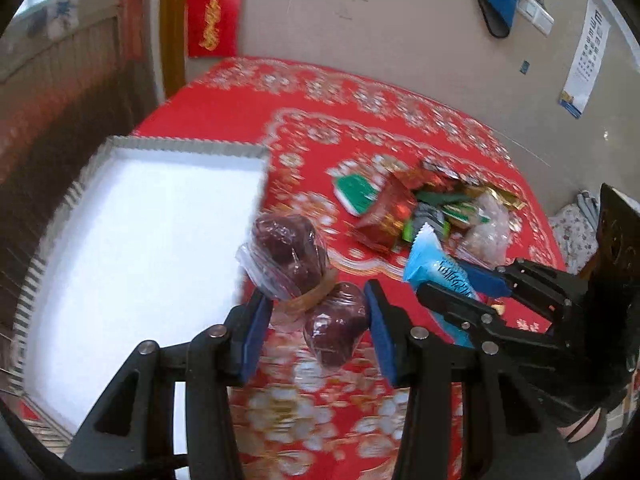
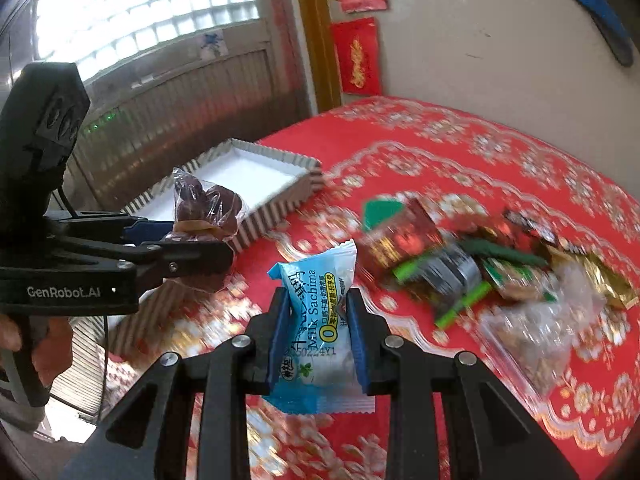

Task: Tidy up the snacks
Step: 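Carry both packs over the white tray and open both tools to drop them, then move both tools back over the remaining snack pile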

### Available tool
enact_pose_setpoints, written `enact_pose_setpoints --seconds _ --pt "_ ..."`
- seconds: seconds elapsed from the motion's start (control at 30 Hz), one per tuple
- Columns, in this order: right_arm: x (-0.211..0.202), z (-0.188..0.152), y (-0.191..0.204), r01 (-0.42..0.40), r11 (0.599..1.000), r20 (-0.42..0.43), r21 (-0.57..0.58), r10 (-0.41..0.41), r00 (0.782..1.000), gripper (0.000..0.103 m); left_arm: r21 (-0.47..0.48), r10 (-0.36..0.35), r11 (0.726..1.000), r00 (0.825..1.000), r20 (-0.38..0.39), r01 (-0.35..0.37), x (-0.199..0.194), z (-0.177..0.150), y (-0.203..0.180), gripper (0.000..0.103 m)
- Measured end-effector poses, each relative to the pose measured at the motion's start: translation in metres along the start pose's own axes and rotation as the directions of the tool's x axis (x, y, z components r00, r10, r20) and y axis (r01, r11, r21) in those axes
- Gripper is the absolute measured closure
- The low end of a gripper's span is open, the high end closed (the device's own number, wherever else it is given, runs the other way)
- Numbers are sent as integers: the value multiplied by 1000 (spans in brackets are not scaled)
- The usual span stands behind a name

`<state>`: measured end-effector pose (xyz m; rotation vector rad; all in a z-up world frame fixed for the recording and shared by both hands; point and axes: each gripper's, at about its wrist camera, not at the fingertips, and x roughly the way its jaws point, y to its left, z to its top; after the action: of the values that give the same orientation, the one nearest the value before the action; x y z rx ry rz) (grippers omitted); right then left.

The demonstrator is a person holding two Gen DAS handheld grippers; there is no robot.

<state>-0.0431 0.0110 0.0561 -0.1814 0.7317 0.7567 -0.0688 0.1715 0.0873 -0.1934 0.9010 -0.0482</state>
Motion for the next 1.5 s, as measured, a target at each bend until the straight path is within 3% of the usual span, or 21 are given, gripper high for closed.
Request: enact_pose_setpoints --seconds 0.23,0.43,0.73,1.07,1.13,1.2,1.27,1.5 --pt "28 47 31 -76 996 23 -39 76 997 75 -47 131 991 991 31 -129 -15 28 64 55" --pt "80 85 54 -129 990 -7 -57 129 992 75 -96 196 976 981 -11 -196 10 55 111 55" --pt "164 111 62 -108 992 -120 -71 99 988 75 -160 200 964 975 -99 -213 71 77 156 55" --pt "186 110 64 -67 994 -161 -89 52 986 73 -218 219 946 969 -115 -240 89 71 177 53" --pt "186 109 65 -75 994 -166 -84 60 984 70 -218 241 941 964 -113 -261 88 71 178 48" --pt "180 109 67 -75 994 -143 -81 63 988 45 -207 279 933 955 -104 -295 87 71 177 32" --pt "176 109 64 -66 996 -119 -54 60 991 34 -193 294 933 952 -83 -305 81 70 174 28" --pt "141 104 61 -87 996 -58 -9 87 995 34 -179 310 935 951 -13 -308 51 71 154 25"
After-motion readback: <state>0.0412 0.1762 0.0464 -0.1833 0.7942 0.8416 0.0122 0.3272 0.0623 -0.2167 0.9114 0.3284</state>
